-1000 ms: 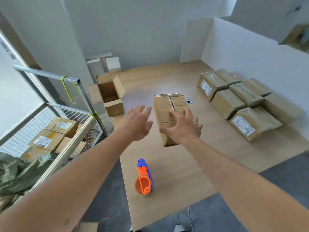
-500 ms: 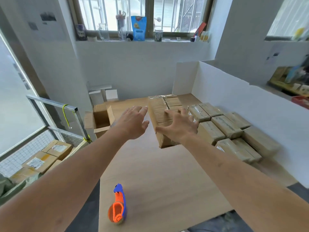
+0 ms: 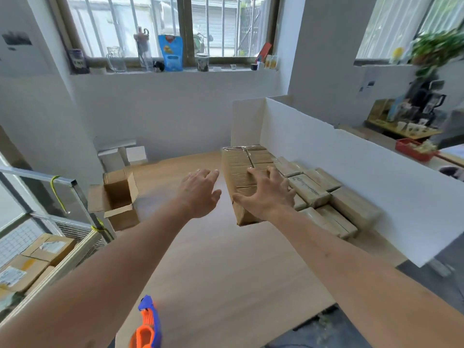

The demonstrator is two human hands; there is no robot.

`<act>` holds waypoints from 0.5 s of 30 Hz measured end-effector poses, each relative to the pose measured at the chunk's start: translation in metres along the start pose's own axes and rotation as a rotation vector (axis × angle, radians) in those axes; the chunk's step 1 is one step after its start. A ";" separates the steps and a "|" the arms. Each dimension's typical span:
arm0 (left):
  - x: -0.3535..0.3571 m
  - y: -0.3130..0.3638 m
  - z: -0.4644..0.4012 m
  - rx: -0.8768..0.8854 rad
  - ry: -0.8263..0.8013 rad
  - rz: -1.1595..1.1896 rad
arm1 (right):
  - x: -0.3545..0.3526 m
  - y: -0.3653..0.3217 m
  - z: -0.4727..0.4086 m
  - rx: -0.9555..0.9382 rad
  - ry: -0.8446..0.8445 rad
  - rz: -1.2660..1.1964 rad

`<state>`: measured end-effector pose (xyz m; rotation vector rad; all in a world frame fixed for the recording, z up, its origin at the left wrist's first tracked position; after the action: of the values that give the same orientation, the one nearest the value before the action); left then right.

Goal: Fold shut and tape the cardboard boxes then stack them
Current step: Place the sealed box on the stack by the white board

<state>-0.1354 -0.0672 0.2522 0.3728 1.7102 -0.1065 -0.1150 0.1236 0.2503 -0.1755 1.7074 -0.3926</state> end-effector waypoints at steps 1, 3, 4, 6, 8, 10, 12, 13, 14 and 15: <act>0.005 0.001 -0.001 0.006 -0.006 0.002 | 0.002 0.003 0.002 0.010 -0.008 0.004; 0.018 0.006 -0.007 0.026 -0.033 0.014 | 0.007 0.013 0.004 0.038 -0.022 0.009; 0.025 0.008 -0.011 0.037 -0.044 0.016 | 0.009 0.019 0.004 0.051 -0.025 0.004; 0.039 0.013 -0.018 0.053 -0.058 0.013 | 0.013 0.032 0.004 0.067 -0.031 0.002; 0.050 0.019 -0.025 0.063 -0.073 0.009 | 0.017 0.046 0.001 0.074 -0.042 0.012; 0.060 0.026 -0.034 0.070 -0.091 -0.006 | 0.020 0.061 -0.006 0.077 -0.045 0.001; 0.069 0.033 -0.045 0.073 -0.109 -0.027 | 0.022 0.076 -0.018 0.074 -0.031 -0.012; 0.074 0.038 -0.051 0.070 -0.114 -0.036 | 0.023 0.084 -0.025 0.070 -0.026 -0.017; 0.078 0.043 -0.057 0.064 -0.119 -0.041 | 0.025 0.093 -0.033 0.065 -0.024 -0.021; 0.083 0.049 -0.065 0.055 -0.122 -0.046 | 0.028 0.101 -0.042 0.060 -0.027 -0.026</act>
<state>-0.1922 0.0128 0.1894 0.3609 1.5977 -0.2061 -0.1504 0.2150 0.1939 -0.1585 1.6664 -0.4583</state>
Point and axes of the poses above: each hand's wrist, its own z-axis away from the middle knuckle, its own x-axis out of the palm, y = z × x, the point moved 3 cm from there along -z, towards the middle knuckle, and after that the axes turned 1 degree about y, right-handed, at the moved point
